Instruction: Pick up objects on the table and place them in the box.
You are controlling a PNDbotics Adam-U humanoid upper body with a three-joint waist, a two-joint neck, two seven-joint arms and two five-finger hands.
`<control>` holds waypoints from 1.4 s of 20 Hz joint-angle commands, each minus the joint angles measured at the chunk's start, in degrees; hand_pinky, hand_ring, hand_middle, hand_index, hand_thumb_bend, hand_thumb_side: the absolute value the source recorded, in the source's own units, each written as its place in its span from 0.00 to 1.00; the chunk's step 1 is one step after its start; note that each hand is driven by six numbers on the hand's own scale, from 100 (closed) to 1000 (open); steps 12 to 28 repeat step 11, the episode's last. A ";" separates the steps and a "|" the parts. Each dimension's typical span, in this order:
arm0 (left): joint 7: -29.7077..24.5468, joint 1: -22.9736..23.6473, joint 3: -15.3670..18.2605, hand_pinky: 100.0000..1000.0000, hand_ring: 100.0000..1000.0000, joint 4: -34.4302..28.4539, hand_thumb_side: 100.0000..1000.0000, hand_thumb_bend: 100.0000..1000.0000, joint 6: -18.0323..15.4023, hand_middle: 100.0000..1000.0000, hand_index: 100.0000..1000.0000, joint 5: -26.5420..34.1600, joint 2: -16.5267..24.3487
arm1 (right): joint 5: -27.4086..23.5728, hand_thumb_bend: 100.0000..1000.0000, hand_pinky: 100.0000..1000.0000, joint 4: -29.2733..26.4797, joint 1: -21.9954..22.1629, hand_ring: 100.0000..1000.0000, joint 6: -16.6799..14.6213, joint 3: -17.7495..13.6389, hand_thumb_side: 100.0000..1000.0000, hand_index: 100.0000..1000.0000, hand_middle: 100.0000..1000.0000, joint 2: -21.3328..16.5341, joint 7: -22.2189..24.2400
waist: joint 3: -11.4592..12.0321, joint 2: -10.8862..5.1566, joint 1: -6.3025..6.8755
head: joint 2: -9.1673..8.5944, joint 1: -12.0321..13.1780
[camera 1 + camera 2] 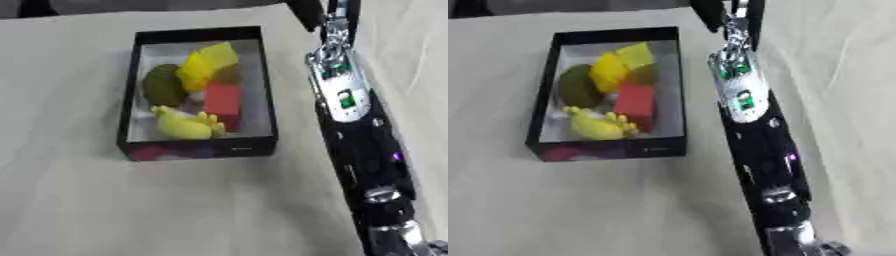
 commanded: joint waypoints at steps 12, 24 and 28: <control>2.61 9.51 6.87 0.71 0.81 -3.30 0.67 0.49 -2.91 0.85 0.99 9.22 -8.87 | 0.70 0.14 0.81 -4.52 0.48 0.81 -1.03 -0.59 0.33 0.82 0.79 0.49 0.19 | 0.53 -2.16 -1.55 | -0.41 -0.40; 2.61 9.51 6.87 0.71 0.81 -3.30 0.67 0.49 -2.91 0.85 0.99 9.22 -8.87 | 0.70 0.14 0.81 -4.52 0.48 0.81 -1.03 -0.59 0.33 0.82 0.79 0.49 0.19 | 0.53 -2.16 -1.55 | -0.41 -0.40; 2.61 9.51 6.87 0.71 0.81 -3.30 0.67 0.49 -2.91 0.85 0.99 9.22 -8.87 | 0.70 0.14 0.81 -4.52 0.48 0.81 -1.03 -0.59 0.33 0.82 0.79 0.49 0.19 | 0.53 -2.16 -1.55 | -0.41 -0.40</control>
